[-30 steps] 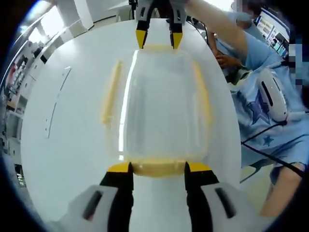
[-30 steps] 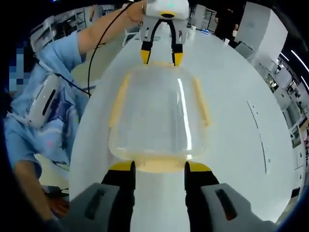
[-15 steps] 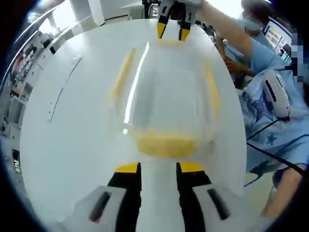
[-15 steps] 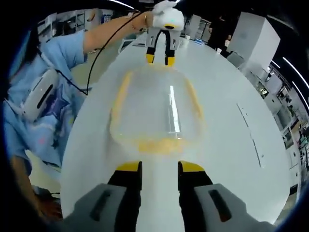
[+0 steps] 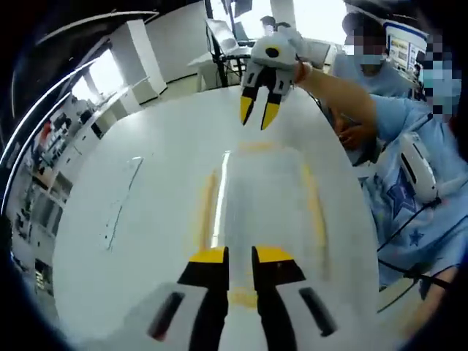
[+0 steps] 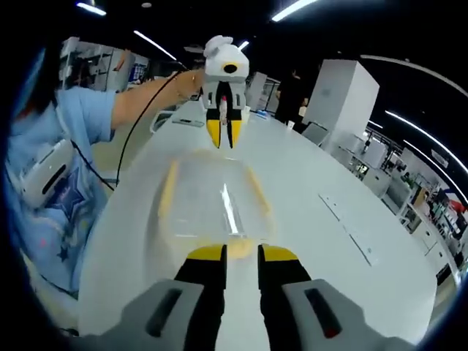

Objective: Snap each plastic latch of the storage box into its locked position after aligning the lid with the box until every specified latch is closed and the lid sits flush.

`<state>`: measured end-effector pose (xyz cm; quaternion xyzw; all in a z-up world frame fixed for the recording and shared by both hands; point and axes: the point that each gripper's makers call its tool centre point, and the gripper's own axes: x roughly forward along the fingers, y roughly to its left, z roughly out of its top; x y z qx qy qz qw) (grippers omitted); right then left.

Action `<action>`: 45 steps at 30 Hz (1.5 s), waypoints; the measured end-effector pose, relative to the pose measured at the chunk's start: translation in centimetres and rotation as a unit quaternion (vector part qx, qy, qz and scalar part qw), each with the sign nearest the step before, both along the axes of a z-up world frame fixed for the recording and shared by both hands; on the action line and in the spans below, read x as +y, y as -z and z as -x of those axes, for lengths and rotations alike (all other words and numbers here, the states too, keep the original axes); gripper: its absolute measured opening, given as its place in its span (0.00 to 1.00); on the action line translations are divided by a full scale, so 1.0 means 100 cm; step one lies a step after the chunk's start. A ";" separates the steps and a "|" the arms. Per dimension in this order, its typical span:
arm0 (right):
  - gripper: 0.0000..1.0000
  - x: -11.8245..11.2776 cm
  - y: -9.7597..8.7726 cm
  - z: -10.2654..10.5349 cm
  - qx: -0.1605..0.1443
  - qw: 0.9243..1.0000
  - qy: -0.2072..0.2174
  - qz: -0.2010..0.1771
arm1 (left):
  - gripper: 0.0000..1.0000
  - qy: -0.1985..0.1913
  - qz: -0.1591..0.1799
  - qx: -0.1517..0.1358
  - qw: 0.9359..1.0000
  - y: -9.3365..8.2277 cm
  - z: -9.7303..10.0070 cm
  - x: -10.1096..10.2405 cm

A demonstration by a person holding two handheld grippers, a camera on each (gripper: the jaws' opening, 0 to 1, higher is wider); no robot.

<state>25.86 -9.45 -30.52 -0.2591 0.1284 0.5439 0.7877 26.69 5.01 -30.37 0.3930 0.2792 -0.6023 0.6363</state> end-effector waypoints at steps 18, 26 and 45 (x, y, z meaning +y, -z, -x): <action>0.05 0.029 0.008 0.002 0.025 0.999 0.026 -0.027 | 0.00 -0.022 -0.187 0.061 0.980 0.034 0.002 -0.052; 0.04 0.041 0.012 -0.005 0.039 0.998 0.018 -0.052 | 0.00 -0.028 -0.215 0.069 0.974 0.037 0.005 -0.052; 0.00 0.011 0.027 0.003 0.075 0.980 0.027 -0.182 | 0.00 -0.014 -0.199 0.077 0.977 0.034 0.008 -0.050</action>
